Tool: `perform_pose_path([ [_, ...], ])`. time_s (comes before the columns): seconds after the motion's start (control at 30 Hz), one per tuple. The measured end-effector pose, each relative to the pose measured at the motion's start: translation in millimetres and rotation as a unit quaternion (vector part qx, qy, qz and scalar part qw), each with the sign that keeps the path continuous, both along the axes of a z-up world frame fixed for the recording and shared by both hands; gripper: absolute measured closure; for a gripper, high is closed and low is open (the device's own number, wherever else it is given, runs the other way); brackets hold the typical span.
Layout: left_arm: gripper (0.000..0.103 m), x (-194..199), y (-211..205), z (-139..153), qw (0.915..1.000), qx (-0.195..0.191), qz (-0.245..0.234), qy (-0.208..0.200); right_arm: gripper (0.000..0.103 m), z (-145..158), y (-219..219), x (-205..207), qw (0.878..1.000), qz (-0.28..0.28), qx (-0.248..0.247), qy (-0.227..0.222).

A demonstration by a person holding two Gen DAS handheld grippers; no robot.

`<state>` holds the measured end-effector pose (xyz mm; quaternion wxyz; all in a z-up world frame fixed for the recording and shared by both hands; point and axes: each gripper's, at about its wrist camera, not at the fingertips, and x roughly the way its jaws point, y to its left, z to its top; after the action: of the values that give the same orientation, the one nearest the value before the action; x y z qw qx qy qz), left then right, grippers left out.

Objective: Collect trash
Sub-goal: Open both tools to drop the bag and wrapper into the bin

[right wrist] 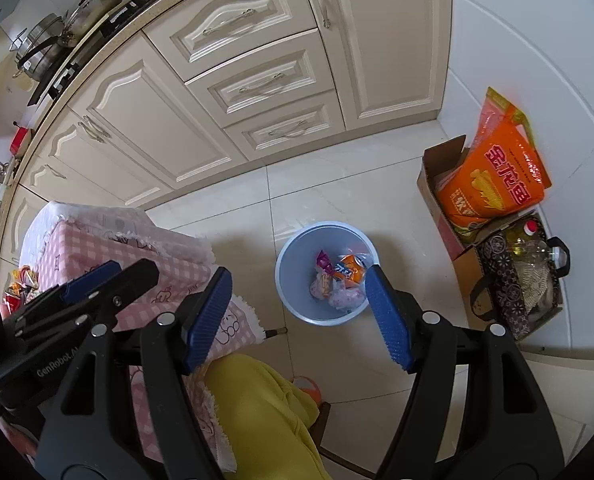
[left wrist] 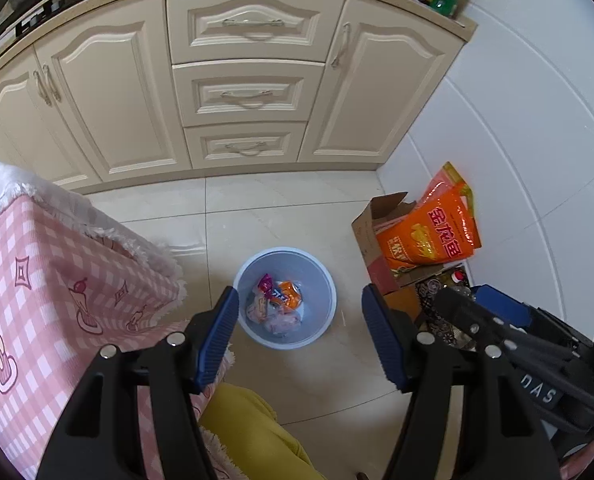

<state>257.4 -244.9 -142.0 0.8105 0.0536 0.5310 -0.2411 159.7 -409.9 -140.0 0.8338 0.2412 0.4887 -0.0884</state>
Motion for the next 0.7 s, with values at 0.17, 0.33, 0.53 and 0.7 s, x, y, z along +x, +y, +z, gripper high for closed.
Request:
perform_pose_path([
  [0.17,0.040,-10,0,8,0.9999,-0.006,-0.012,-0.006,0.033,10,2,-13,1.000,-0.011,-0.006,-0.007],
  [0.33,0.040,-25,7,19,0.9997,-0.012,-0.016,-0.017,0.031,26,11,-28,0.999,-0.016,-0.015,-0.025],
  [0.53,0.040,-40,27,38,0.9989,-0.030,-0.012,-0.034,0.028,45,29,-43,0.999,-0.012,-0.030,-0.044],
  [0.7,0.040,-55,47,53,0.9978,-0.038,-0.008,-0.053,0.026,61,49,-54,0.996,0.002,-0.048,-0.069],
])
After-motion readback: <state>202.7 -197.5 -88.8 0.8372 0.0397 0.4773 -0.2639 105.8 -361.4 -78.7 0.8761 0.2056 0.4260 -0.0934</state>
